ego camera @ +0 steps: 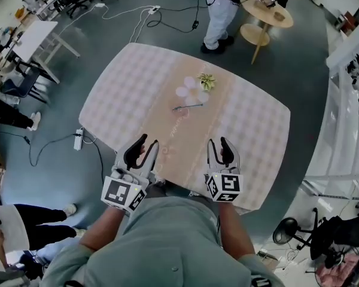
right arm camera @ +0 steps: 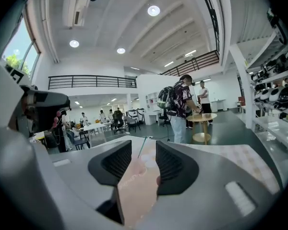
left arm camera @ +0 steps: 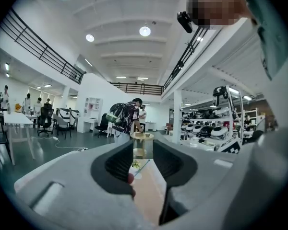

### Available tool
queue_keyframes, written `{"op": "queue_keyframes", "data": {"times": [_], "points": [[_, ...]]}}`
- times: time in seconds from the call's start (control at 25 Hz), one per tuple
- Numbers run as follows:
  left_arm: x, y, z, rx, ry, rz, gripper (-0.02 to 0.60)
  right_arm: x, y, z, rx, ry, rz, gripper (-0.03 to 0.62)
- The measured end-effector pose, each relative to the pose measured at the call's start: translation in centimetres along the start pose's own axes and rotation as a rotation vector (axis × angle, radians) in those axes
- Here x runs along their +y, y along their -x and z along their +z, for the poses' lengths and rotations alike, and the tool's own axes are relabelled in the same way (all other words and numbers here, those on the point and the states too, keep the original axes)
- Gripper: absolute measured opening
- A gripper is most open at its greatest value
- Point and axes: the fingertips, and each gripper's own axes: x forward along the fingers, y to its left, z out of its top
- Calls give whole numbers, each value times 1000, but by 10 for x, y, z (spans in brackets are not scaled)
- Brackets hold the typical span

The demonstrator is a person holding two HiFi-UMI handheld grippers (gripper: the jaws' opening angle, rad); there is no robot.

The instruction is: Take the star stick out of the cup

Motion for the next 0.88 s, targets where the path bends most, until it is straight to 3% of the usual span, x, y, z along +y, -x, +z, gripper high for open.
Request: {"op": "queue_keyframes", "data": {"times": [0.16, 0.36, 0.68, 0.88], "points": [[40, -11, 6, -21, -11, -53, 132, 3, -55, -21, 24, -151, -62, 141], [86, -10, 2, -21, 10, -88, 132, -4, -118, -36, 55, -260, -166, 147], [114, -14, -6, -22, 25, -143, 132, -10, -164, -53, 85, -322, -255, 166], [123, -9, -9, -23, 17, -139, 132, -16, -179, -58, 80, -317, -279, 146]]}}
